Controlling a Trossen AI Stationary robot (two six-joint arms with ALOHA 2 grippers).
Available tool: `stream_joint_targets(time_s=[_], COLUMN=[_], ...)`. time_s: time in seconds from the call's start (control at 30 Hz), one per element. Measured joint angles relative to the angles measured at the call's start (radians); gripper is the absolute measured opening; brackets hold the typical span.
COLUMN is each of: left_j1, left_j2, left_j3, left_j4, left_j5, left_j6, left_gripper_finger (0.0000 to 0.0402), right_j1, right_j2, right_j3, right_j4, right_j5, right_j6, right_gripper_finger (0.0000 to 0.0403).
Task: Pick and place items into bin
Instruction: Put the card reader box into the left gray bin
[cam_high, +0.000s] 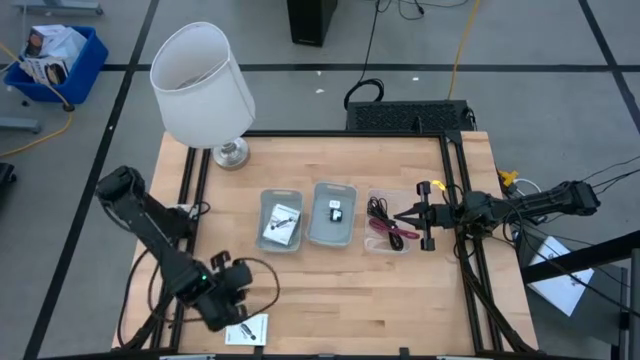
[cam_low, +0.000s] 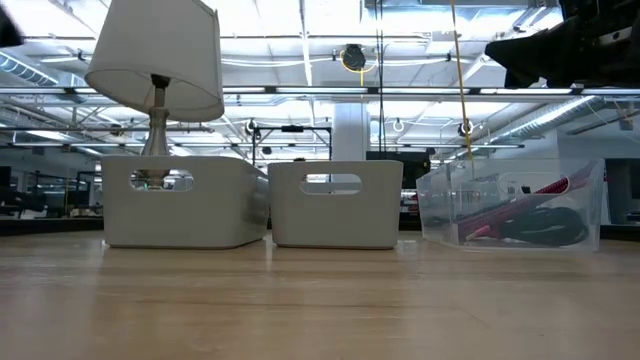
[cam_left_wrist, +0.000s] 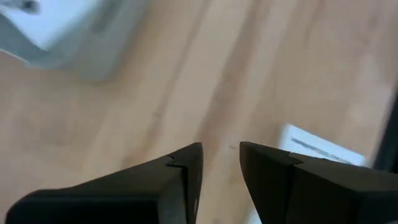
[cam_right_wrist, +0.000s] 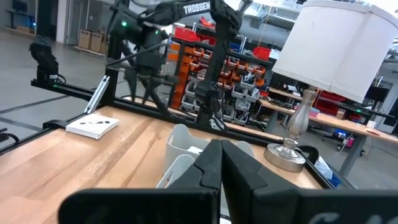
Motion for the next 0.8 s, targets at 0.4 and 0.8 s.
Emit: stream_joint_targets(time_s=[0.4,0.8], left_j1=[-0.092,-0.103], left_j2=[0.000,0.079], left_j3=[-0.190,-0.252], left_j4=[0.381,0.482], left_j5=[0.031,0.171], left_j6=[-0.032,0.026], left_gripper_finger=[0.0234,0.0274], right_j1=[0.000,0.000], right_j2=[0.000,0.001], right_j3=[0.000,0.000], right_j4=[0.010,-0.002], right_j5=[0.000,0.001], right_j6=[0.026,0.075], right_gripper_finger=[0.0000,0.0000])
